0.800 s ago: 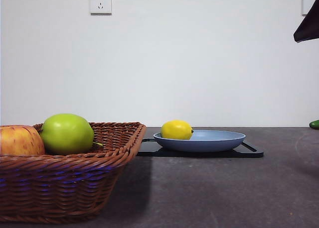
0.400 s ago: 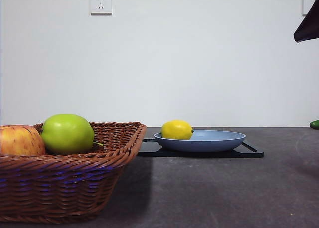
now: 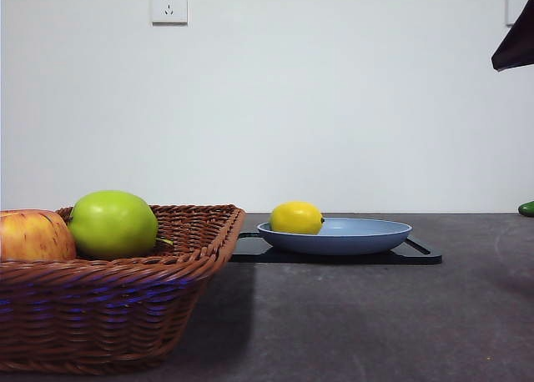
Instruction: Take the lemon from the basket,put the lemon in the plate,hand out the plate
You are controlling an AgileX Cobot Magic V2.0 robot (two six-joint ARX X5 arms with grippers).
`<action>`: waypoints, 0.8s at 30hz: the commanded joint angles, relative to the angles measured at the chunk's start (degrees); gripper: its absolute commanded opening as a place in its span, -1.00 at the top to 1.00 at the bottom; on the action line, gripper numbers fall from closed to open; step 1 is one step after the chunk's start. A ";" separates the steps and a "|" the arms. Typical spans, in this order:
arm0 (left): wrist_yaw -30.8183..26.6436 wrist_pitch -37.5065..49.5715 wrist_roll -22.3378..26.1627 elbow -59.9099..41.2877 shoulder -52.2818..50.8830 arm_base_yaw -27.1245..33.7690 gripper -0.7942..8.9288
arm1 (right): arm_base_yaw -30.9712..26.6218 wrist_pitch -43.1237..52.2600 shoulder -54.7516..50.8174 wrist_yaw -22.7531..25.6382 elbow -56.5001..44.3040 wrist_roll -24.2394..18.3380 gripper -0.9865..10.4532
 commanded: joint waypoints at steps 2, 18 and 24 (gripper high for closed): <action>-0.02 1.05 -0.61 -3.52 -0.17 0.35 0.82 | 0.46 0.76 0.22 0.20 0.68 0.35 0.82; 0.02 2.97 -1.64 -4.04 -0.13 0.33 0.82 | 0.46 1.22 0.20 0.20 0.68 0.35 0.82; 0.02 2.97 -1.64 -4.04 -0.13 0.33 0.82 | 0.46 1.22 0.22 0.20 0.68 0.35 0.82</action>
